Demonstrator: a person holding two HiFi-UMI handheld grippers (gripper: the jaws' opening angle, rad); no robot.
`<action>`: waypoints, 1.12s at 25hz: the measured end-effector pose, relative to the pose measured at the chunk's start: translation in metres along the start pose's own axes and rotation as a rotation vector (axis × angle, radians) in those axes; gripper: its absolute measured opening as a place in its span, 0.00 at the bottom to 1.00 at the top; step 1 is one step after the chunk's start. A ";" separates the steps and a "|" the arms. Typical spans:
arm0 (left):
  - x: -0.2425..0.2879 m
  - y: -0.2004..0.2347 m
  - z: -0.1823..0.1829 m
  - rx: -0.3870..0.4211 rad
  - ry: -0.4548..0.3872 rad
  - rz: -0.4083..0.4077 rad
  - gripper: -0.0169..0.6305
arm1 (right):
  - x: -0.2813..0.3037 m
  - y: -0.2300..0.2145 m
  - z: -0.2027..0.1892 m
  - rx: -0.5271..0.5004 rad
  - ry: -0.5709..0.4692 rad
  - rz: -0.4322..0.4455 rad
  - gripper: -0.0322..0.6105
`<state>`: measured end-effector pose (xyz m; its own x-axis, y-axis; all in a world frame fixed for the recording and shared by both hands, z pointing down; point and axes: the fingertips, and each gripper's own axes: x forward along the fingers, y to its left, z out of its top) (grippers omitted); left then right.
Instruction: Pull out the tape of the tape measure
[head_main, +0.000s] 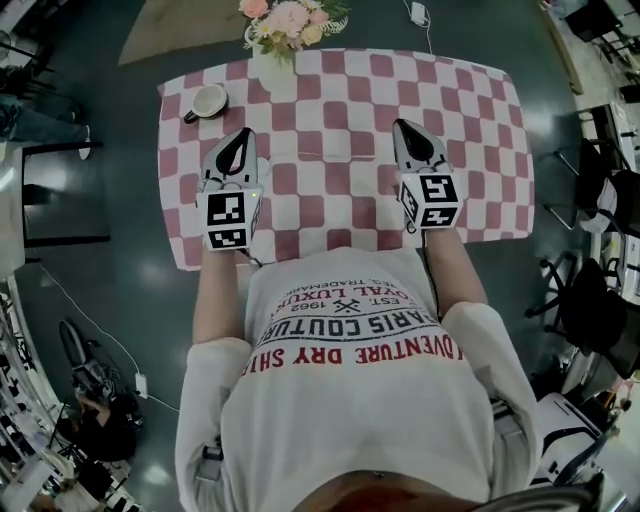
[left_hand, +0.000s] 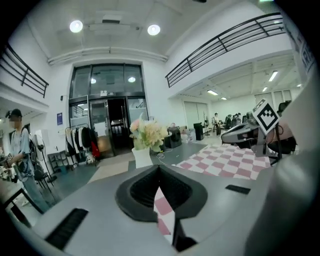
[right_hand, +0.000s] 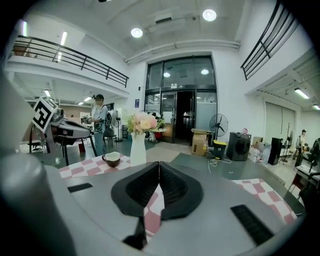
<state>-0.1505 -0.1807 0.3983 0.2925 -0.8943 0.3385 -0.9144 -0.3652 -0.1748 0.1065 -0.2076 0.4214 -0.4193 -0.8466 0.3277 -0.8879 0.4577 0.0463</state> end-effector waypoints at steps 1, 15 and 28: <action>-0.003 0.000 0.011 0.012 -0.031 0.002 0.05 | -0.001 0.001 0.008 -0.004 -0.024 0.006 0.10; -0.027 -0.005 0.069 0.021 -0.217 -0.073 0.05 | -0.019 0.028 0.064 -0.055 -0.190 0.103 0.09; -0.025 -0.015 0.062 0.008 -0.188 -0.121 0.05 | -0.021 0.029 0.057 -0.065 -0.153 0.095 0.09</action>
<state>-0.1263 -0.1689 0.3355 0.4479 -0.8759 0.1795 -0.8673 -0.4744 -0.1507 0.0786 -0.1917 0.3619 -0.5290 -0.8278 0.1868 -0.8308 0.5501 0.0847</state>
